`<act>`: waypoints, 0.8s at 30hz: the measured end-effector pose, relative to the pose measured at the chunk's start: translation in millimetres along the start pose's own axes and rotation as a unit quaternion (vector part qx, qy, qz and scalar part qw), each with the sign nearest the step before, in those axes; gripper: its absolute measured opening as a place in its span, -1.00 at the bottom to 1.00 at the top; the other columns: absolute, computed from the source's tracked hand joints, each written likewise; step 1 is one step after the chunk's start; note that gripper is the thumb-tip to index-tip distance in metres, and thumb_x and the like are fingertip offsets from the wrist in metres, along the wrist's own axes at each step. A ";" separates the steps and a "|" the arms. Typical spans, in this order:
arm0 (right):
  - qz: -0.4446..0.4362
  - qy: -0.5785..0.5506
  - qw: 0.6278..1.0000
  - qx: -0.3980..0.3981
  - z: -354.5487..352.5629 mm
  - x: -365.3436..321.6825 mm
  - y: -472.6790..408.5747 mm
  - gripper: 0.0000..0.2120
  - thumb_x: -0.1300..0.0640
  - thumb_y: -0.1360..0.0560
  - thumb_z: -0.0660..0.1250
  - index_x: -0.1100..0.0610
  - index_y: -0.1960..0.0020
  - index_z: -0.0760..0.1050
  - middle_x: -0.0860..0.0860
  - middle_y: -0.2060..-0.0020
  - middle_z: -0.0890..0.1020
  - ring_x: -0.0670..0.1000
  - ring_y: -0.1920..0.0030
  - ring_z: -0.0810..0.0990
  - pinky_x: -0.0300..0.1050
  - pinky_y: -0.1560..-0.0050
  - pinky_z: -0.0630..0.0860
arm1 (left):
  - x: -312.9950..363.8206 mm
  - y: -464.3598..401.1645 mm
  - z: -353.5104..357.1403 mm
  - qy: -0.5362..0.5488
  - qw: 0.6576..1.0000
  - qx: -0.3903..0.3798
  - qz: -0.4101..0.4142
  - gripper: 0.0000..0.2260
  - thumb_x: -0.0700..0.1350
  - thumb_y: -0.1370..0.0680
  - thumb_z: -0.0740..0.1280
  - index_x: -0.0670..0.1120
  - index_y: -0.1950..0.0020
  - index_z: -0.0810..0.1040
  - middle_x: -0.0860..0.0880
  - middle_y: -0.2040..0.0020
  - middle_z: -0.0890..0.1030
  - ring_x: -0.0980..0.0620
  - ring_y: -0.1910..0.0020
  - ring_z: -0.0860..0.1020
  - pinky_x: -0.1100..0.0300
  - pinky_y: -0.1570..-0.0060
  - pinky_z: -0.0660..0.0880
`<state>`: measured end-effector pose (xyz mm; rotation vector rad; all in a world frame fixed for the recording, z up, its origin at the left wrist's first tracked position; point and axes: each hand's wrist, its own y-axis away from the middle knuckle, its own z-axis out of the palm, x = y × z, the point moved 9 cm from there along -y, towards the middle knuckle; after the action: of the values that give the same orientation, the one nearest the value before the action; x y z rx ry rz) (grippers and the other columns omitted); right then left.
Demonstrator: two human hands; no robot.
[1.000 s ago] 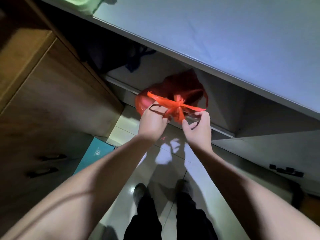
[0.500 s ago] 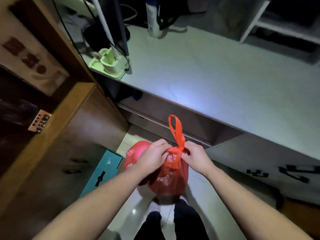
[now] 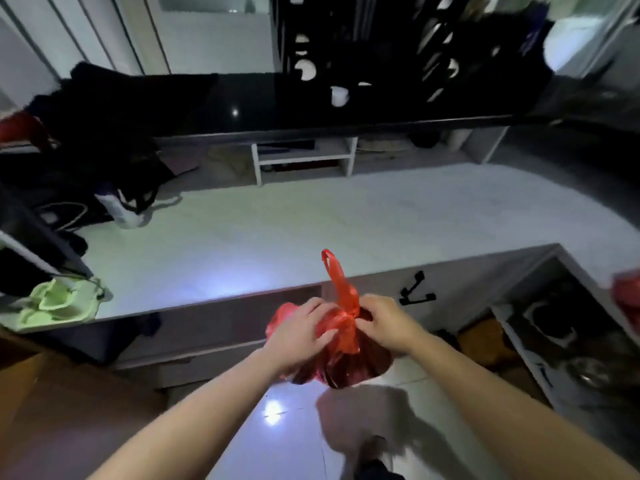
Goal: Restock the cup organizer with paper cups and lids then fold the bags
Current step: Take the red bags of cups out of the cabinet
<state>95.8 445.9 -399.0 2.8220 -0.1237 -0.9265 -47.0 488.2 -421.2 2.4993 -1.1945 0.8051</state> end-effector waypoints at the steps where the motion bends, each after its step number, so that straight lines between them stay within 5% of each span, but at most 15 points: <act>1: 0.013 0.005 1.000 0.024 -29.2 9.6 2.5 -0.87 0.05 -0.50 0.34 0.04 0.00 0.62 -0.08 0.13 0.59 -0.01 0.06 0.59 -0.10 0.02 0.49 | 16.7 -20.5 -4.7 -0.003 1.000 0.004 0.019 -0.57 0.18 -0.59 0.24 0.12 -0.45 0.40 0.11 -0.33 0.46 0.12 -0.30 0.46 0.18 -0.29 0.39; 4: 0.049 0.003 0.995 0.085 -113.2 43.5 15.2 -0.85 0.02 -0.48 0.36 0.04 0.00 0.63 -0.03 0.10 0.65 0.02 0.07 0.62 0.00 0.01 0.56 | 70.1 -83.4 -12.6 0.005 0.997 0.003 0.071 -0.56 0.23 -0.59 0.22 0.15 -0.44 0.37 0.13 -0.31 0.46 0.10 -0.28 0.49 0.03 -0.26 0.49; 10: 0.122 0.031 0.979 0.161 -266.4 128.5 55.1 -0.83 0.10 -0.48 0.37 0.03 -0.06 0.65 -0.02 0.04 0.68 0.00 0.05 0.62 -0.11 0.02 0.53 | 206.2 -208.2 -8.1 -0.016 0.988 0.006 0.151 -0.58 0.16 -0.59 0.21 0.07 -0.42 0.43 0.07 -0.27 0.51 0.10 -0.19 0.51 0.09 -0.22 0.50; 19: 0.178 0.076 0.947 0.257 -447.3 255.8 103.4 -0.90 0.11 -0.47 0.34 -0.04 0.21 0.52 -0.04 0.25 0.61 0.05 0.18 0.58 -0.05 0.19 0.49 | 371.4 -371.5 36.7 0.136 0.981 -0.037 0.135 -0.62 0.10 -0.72 0.08 0.00 -0.37 0.56 0.03 -0.25 0.60 0.04 -0.23 0.55 0.14 -0.28 0.41; 22: 0.204 0.099 0.934 0.275 -494.4 304.2 110.9 -0.93 0.12 -0.47 0.35 0.03 0.13 0.61 -0.01 0.22 0.65 0.08 0.17 0.60 -0.07 0.22 0.46 | 408.9 -427.1 62.4 0.211 0.971 -0.093 0.071 -0.37 0.25 -0.69 -0.16 0.00 -0.37 0.60 0.04 -0.22 0.62 0.06 -0.23 0.55 0.15 -0.30 0.36; 24: 0.221 0.099 0.925 0.294 -522.1 337.1 113.4 -0.85 0.11 -0.47 0.34 0.01 0.02 0.66 0.02 0.15 0.68 0.10 0.13 0.64 -0.04 0.16 0.55 | 430.4 -466.9 78.5 0.178 0.975 -0.113 0.064 -0.37 0.21 -0.69 -0.18 -0.01 -0.40 0.57 -0.01 -0.31 0.60 0.01 -0.28 0.54 0.11 -0.37 0.36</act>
<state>674.1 360.2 -159.7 3.1535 -1.1319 -0.5559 564.0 474.0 -231.7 2.0077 -1.2460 1.0340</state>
